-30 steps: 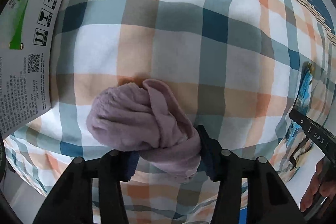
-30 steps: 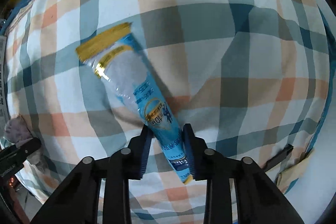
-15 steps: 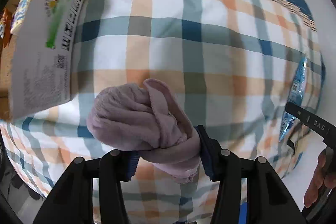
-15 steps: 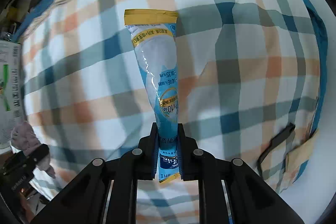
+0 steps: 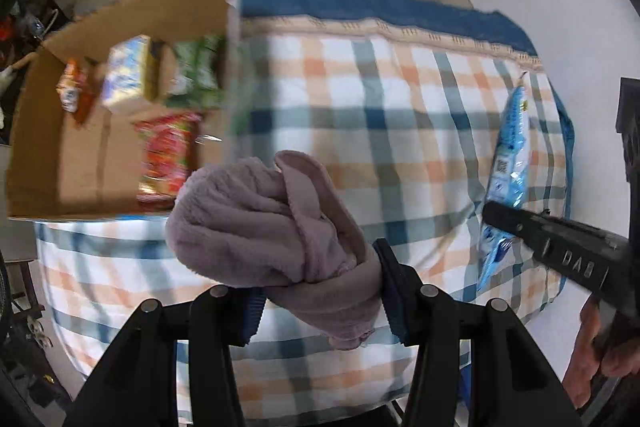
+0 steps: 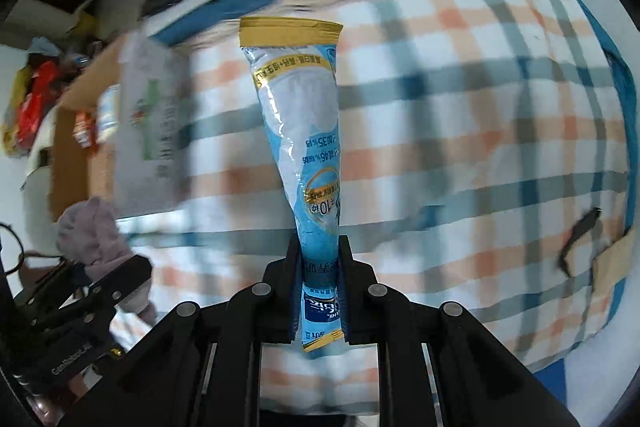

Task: Organize soft objects
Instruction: 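Carry the cloth and tube into the box and open both tools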

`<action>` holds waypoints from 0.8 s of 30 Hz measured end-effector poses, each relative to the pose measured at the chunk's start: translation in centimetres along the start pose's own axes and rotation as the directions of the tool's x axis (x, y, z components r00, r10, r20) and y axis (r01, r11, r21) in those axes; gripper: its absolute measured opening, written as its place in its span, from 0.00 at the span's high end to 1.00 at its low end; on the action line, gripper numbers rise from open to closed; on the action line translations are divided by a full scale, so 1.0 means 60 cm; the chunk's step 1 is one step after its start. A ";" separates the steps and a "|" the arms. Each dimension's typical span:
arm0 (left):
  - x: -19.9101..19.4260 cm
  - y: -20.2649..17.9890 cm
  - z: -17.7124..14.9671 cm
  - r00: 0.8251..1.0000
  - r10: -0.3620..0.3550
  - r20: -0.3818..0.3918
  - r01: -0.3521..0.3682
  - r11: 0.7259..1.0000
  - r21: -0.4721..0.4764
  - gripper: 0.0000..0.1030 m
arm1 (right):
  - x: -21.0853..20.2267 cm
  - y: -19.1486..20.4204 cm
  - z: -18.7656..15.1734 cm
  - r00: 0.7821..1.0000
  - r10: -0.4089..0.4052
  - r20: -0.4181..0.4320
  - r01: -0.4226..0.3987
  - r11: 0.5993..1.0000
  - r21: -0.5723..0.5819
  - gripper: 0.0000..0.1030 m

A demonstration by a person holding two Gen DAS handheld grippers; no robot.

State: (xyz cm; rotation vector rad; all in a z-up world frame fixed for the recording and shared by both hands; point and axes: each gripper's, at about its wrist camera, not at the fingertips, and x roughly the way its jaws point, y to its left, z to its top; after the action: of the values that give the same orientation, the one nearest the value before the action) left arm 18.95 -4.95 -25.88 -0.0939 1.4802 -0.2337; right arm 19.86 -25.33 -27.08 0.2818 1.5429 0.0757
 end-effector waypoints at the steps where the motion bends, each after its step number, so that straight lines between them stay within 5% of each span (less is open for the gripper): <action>1: -0.013 0.022 0.004 1.000 0.004 0.011 -0.004 1.000 0.000 0.55 | -0.004 0.026 -0.005 1.000 0.012 0.006 -0.012 1.000 -0.017 0.85; 12: -0.122 0.291 0.032 0.993 0.080 0.083 -0.069 0.989 -0.127 0.55 | -0.025 0.354 0.015 0.993 0.120 0.009 -0.117 0.976 -0.186 0.85; 24: -0.032 0.493 0.094 0.995 0.066 -0.075 -0.083 0.964 -0.251 0.55 | 0.111 0.565 0.076 0.996 0.036 -0.087 -0.058 0.961 -0.272 0.85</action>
State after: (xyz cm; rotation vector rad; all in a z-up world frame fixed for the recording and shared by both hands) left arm 27.32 23.82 -29.58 -0.2380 1.5706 0.0156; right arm 28.91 8.27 -25.86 0.0956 1.5846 0.3399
